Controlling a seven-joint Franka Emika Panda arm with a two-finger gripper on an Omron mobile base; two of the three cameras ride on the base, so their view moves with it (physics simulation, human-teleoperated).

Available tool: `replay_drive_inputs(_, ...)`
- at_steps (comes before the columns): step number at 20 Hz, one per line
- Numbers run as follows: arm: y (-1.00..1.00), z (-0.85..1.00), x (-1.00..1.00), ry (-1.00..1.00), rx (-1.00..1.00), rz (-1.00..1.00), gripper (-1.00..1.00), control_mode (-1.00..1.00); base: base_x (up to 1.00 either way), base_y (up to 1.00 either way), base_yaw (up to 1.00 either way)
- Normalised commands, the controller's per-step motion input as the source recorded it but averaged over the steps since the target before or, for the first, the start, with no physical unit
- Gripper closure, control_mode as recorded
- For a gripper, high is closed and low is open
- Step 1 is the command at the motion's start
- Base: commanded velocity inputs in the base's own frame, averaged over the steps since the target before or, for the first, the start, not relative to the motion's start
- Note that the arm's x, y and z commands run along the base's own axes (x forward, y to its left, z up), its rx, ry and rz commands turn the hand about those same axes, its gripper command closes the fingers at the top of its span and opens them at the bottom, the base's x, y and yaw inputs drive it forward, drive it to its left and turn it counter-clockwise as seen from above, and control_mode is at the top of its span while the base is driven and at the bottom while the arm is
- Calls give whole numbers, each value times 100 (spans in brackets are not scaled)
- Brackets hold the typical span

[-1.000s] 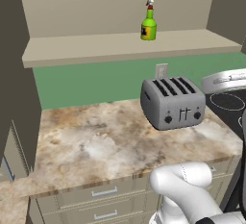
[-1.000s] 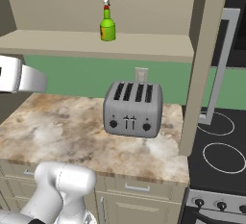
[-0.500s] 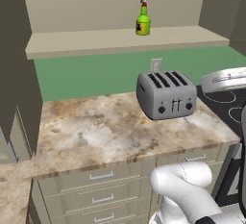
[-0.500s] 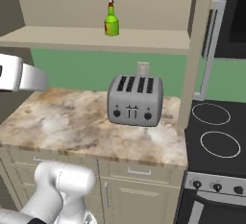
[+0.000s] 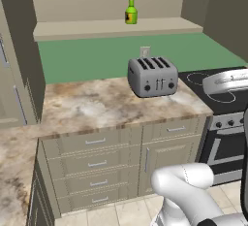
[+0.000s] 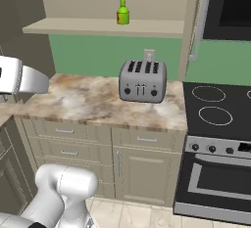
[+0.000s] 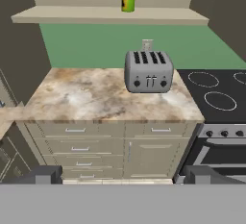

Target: Pick up the spray and sponge from the sink, and place them back in the cabinet, and close the cabinet doors.

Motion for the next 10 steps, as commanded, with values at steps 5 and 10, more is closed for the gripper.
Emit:
replay_drive_inputs(5, 0, 0, 0, 0, 0, 0, -100, 100, -51, -6, 12)
replay_drive_inputs(10, 0, 0, 0, 0, 0, 0, -100, 100, -9, -15, 52)
